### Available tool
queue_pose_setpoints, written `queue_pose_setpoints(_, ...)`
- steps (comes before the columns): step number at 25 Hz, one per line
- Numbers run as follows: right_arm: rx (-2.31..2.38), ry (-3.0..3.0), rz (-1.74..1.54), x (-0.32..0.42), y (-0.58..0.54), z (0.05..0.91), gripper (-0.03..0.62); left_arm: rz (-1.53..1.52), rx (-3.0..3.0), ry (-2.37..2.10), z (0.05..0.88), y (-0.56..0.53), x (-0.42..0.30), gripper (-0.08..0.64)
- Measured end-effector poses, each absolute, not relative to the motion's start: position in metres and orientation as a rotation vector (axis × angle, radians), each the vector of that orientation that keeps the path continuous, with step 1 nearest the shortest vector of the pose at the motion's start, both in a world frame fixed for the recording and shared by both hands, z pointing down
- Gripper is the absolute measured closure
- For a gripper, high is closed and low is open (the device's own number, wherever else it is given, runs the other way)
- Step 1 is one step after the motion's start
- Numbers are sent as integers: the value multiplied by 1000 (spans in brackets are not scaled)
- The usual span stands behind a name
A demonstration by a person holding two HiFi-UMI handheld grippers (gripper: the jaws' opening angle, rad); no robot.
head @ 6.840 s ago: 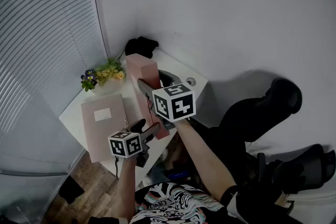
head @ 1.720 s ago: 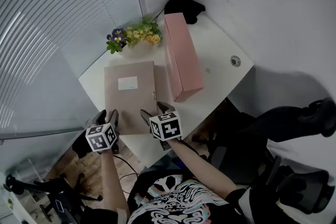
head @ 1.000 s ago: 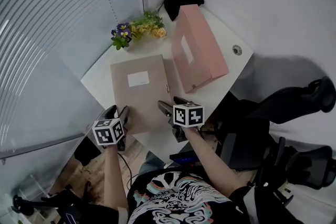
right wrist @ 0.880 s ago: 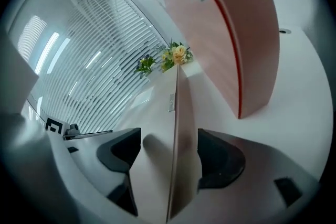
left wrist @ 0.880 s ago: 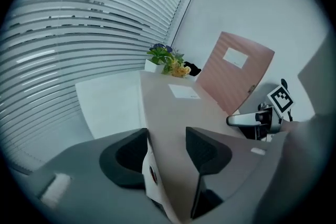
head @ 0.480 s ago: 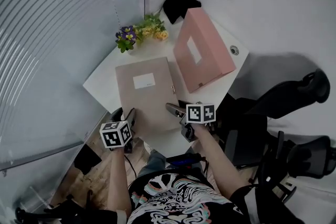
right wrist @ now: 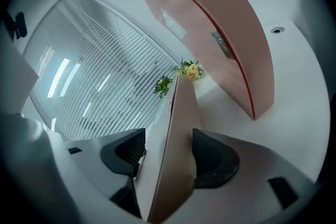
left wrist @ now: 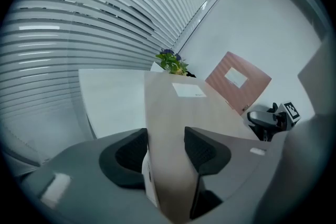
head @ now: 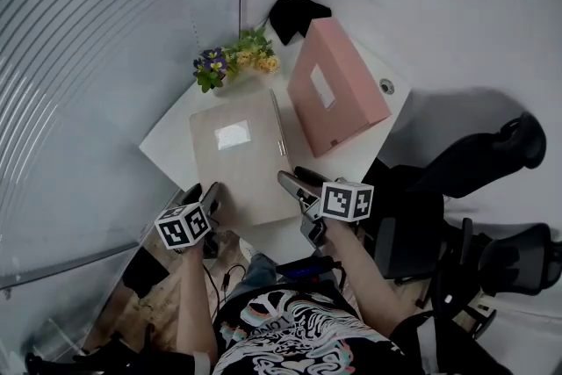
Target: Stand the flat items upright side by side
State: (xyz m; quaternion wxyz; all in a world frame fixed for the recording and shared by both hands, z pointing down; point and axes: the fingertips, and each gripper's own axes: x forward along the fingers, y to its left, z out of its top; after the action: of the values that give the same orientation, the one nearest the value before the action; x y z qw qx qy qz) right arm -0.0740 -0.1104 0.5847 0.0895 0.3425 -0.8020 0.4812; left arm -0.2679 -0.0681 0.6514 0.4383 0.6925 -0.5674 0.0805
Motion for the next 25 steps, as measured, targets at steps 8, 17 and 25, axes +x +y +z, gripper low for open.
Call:
queue_pose_setpoints(8, 1048, -2483, 1383, -77, -106, 552, 339, 173, 1710, -1419, 648, -74, -267, 353)
queue_pose_setpoints(17, 1011, -2582, 1333, -84, -105, 522, 382, 213, 1767, -1433, 639, -78, -255, 416)
queue_pose_setpoints(25, 1113, -2544, 1319, -71, -114, 553, 336, 296, 1840, -1457, 634, -85, -246, 421)
